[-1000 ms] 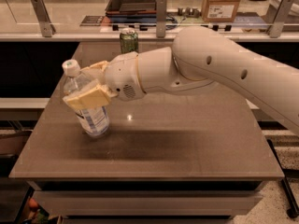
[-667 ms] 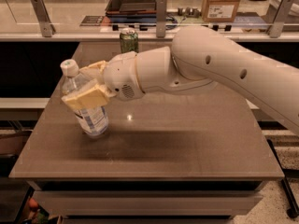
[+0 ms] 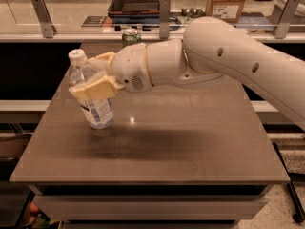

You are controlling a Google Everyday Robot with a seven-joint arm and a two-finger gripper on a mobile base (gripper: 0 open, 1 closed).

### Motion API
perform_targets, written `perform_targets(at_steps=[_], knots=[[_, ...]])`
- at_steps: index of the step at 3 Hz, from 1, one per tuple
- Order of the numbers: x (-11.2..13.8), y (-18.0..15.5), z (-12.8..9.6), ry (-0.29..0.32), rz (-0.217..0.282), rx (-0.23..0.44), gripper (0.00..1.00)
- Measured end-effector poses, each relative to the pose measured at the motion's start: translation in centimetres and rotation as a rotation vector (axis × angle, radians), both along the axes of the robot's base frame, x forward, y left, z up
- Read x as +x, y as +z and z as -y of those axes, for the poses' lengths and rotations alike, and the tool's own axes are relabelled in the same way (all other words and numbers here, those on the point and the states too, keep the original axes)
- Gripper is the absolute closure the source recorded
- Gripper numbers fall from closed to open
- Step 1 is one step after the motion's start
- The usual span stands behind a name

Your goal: Pick blue plastic bottle

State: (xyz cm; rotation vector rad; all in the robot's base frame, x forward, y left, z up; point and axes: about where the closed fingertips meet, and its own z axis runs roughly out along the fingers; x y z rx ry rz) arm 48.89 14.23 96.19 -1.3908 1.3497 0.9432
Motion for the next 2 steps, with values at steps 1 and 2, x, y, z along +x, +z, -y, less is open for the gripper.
perform_targets(at_steps=[1,2], knots=[[2.6,2.1,1.1,0.004,0.024,0.025,1.0],[5.1,4.4,1.3,0.026,0.076,0.051,1.0]])
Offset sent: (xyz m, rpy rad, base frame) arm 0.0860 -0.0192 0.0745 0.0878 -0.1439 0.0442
